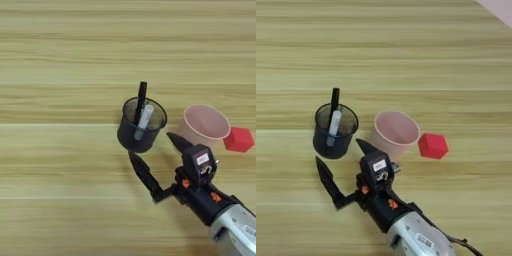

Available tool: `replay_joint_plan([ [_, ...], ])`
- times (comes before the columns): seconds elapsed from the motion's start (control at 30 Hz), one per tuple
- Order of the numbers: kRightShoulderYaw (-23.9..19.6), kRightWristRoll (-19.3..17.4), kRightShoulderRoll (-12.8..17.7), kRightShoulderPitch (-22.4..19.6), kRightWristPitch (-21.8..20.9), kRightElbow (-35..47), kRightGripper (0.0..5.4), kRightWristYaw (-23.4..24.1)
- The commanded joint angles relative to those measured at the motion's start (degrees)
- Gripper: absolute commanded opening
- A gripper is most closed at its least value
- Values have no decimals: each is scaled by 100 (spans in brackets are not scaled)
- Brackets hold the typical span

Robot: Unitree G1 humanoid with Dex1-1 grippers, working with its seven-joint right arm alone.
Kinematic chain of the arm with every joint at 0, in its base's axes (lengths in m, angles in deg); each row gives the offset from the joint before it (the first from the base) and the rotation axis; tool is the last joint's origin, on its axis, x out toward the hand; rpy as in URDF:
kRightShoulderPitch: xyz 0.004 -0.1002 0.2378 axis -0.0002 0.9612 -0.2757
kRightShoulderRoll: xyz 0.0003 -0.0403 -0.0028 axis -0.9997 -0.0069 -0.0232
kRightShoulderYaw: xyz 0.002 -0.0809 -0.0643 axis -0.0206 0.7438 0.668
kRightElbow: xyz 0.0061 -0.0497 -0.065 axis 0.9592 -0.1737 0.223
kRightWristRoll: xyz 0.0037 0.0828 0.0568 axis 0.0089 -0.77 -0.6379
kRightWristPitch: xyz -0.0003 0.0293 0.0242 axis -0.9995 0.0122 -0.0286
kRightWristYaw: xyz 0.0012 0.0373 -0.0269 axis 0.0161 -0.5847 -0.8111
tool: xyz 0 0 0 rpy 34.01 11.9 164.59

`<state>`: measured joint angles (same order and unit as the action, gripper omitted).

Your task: Move the objects on the table

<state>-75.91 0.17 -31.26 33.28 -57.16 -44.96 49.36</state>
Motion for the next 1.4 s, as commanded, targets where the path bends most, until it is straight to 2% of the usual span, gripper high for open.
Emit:
replay_joint_plan([
  [0.03,-79,44,13,-110,-102,145,535,133],
  [0.27,-73,140,-32,-205,-80,-114,535,227],
  [0.53,54,363,-206,-558,-63,-811,535,405],
  [1.4,186,568,-431,-1222,-449,-1860,535,404],
])
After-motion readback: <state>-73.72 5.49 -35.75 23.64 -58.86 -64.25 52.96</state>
